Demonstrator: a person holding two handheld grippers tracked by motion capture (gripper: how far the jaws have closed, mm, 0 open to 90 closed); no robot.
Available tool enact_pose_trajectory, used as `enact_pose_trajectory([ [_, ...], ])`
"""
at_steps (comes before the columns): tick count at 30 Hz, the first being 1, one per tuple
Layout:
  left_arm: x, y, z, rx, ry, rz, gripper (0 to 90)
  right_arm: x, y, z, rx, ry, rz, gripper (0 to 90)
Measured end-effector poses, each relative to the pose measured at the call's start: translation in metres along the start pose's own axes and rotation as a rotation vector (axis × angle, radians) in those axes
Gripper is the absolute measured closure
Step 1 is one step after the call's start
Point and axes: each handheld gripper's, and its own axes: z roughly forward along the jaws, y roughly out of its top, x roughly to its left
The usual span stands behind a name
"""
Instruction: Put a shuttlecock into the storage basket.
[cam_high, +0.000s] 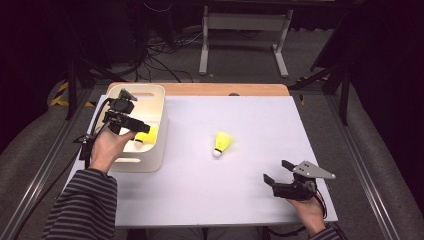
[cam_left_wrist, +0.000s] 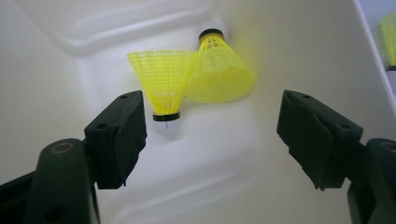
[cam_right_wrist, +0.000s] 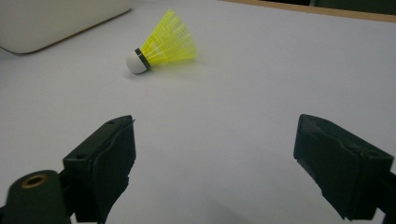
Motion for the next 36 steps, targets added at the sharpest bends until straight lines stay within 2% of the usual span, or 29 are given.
enact_pose_trajectory([
  [25, -0.012, -0.006, -0.013, -0.033, -0.010, 0.052, 24.8, -0.001, 0.000, 0.000, 0.001, -0.011, 0.014, 13.3],
  [36, -0.018, -0.007, -0.017, -0.043, -0.017, 0.062, 24.9, -0.001, 0.000, 0.001, 0.002, -0.009, 0.012, 13.3],
])
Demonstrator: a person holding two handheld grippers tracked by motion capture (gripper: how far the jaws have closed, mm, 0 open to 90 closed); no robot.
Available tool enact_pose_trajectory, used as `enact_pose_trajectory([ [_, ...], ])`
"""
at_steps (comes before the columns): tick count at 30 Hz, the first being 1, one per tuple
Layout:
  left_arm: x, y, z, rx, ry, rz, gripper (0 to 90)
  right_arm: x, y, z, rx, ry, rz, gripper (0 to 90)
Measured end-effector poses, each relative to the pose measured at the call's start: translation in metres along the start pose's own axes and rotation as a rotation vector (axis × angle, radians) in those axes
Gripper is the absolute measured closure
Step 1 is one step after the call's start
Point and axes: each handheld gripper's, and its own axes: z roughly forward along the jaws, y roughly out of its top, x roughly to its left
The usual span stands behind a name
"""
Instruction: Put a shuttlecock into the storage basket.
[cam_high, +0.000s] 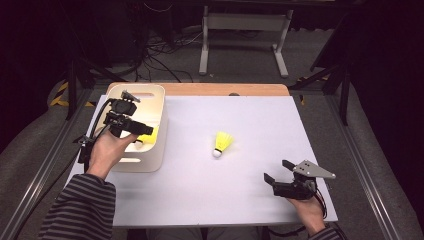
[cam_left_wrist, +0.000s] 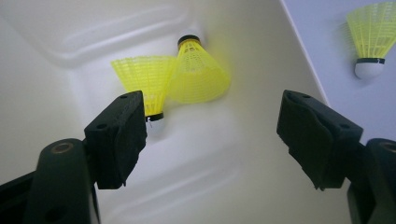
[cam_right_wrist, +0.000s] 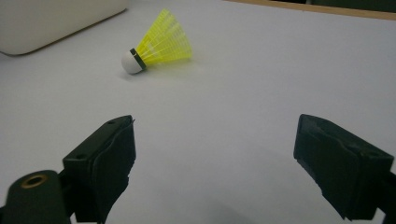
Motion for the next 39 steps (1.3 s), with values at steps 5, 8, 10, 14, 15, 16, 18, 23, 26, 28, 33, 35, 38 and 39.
enact_pose_trajectory([
  [5, -0.004, -0.001, -0.002, -0.004, -0.006, 0.016, 25.3, 0.000, 0.000, -0.001, -0.002, 0.002, 0.003, 13.3],
  [8, -0.005, -0.001, -0.002, -0.004, -0.008, 0.018, 25.5, 0.001, 0.000, -0.001, -0.005, 0.001, 0.000, 13.3],
  [10, -0.006, -0.001, -0.002, -0.003, -0.009, 0.020, 25.5, 0.000, 0.000, -0.001, -0.004, 0.000, 0.002, 13.3],
  [14, -0.008, -0.002, -0.004, -0.011, -0.015, 0.022, 25.8, 0.000, 0.000, -0.001, -0.007, 0.004, -0.003, 13.3],
  [15, -0.009, -0.002, -0.005, -0.015, -0.017, 0.024, 25.9, 0.000, 0.000, -0.002, -0.008, 0.005, -0.002, 13.3],
  [16, -0.009, -0.002, -0.005, -0.018, -0.018, 0.023, 25.9, 0.000, 0.000, -0.002, -0.007, 0.005, 0.000, 13.3],
  [18, -0.010, -0.002, -0.006, -0.019, -0.023, 0.029, 26.0, 0.001, 0.000, -0.002, -0.007, 0.005, -0.003, 13.3],
  [23, -0.014, -0.004, -0.008, -0.030, -0.030, 0.032, 26.2, 0.001, 0.000, -0.002, -0.008, 0.006, -0.006, 13.3],
  [26, -0.016, -0.004, -0.010, -0.035, -0.034, 0.036, 26.6, 0.001, 0.000, -0.002, -0.009, 0.006, -0.006, 13.4],
  [28, -0.017, -0.004, -0.010, -0.035, -0.040, 0.040, 26.7, 0.001, 0.000, -0.002, -0.009, 0.007, -0.006, 13.3],
  [33, -0.018, -0.004, -0.012, -0.046, -0.049, 0.036, 27.0, 0.001, 0.000, -0.002, -0.008, 0.007, -0.006, 13.3],
  [35, -0.019, -0.004, -0.013, -0.049, -0.053, 0.040, 27.0, 0.001, 0.000, -0.002, -0.006, 0.006, -0.007, 13.3],
  [38, -0.021, -0.004, -0.015, -0.054, -0.058, 0.046, 27.2, 0.001, 0.000, -0.001, -0.005, 0.006, -0.005, 13.3],
  [39, -0.022, -0.004, -0.015, -0.054, -0.061, 0.046, 27.3, 0.001, 0.000, -0.001, -0.005, 0.006, -0.005, 13.3],
])
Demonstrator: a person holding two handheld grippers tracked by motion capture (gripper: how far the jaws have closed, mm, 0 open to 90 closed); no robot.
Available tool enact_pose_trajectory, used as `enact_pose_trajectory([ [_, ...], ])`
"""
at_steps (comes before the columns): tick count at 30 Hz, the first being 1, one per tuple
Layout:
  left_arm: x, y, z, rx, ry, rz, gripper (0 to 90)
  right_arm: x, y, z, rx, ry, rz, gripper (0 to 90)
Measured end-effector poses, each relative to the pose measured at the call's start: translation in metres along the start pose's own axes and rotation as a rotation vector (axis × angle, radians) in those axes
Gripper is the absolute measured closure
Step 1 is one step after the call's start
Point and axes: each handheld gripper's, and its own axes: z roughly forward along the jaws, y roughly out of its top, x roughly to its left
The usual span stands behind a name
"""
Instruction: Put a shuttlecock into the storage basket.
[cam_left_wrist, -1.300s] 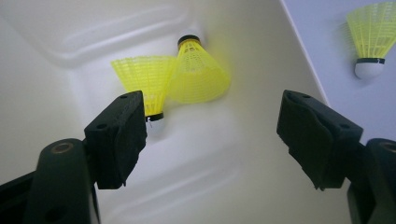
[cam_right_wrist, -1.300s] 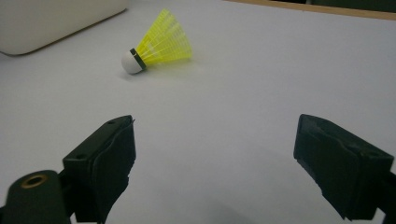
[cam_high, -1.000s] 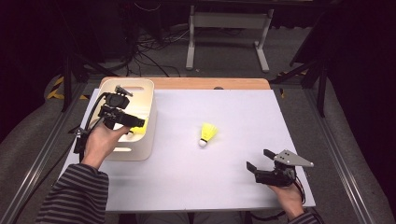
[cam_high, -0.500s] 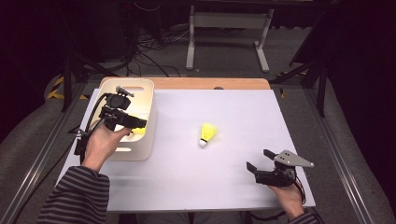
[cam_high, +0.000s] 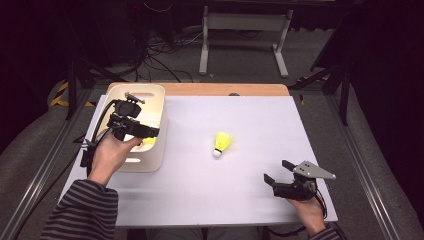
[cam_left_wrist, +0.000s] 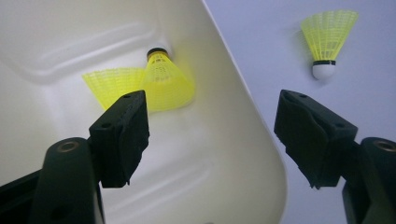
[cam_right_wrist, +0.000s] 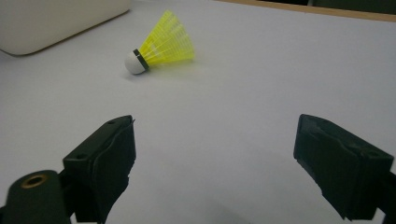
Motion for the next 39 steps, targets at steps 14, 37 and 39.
enact_pose_trajectory([
  [14, -0.013, 0.003, 0.003, 0.003, -0.023, 0.030, 27.4, -0.001, 0.000, 0.000, 0.000, 0.001, 0.006, 13.3],
  [37, -0.037, 0.006, 0.012, 0.005, -0.046, 0.086, 26.9, -0.001, 0.000, 0.000, -0.002, 0.000, 0.006, 13.3],
  [39, -0.040, 0.006, 0.013, 0.007, -0.049, 0.092, 26.9, -0.001, 0.000, 0.000, -0.001, 0.000, 0.006, 13.3],
])
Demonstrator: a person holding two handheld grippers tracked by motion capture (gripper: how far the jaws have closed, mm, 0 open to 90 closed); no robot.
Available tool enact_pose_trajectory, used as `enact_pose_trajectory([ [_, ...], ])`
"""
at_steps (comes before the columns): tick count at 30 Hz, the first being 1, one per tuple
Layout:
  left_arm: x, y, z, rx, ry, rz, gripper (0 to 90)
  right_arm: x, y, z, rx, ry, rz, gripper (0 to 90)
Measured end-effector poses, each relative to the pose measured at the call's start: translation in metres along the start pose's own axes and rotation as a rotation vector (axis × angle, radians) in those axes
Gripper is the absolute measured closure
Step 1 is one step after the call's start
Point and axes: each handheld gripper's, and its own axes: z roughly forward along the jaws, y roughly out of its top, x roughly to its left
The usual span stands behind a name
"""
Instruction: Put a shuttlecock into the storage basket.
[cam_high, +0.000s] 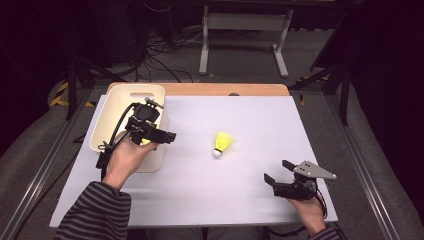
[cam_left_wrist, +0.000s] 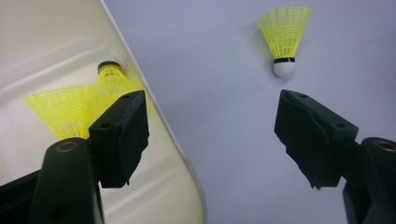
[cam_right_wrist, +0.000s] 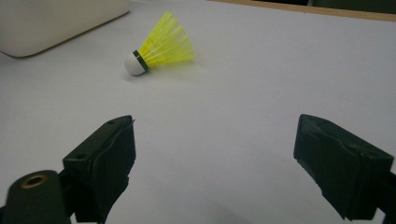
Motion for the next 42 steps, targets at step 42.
enact_pose_trajectory([
  [42, -0.032, 0.005, 0.019, 0.002, -0.040, 0.054, 26.1, 0.000, 0.000, 0.000, -0.003, 0.002, 0.000, 13.3],
])
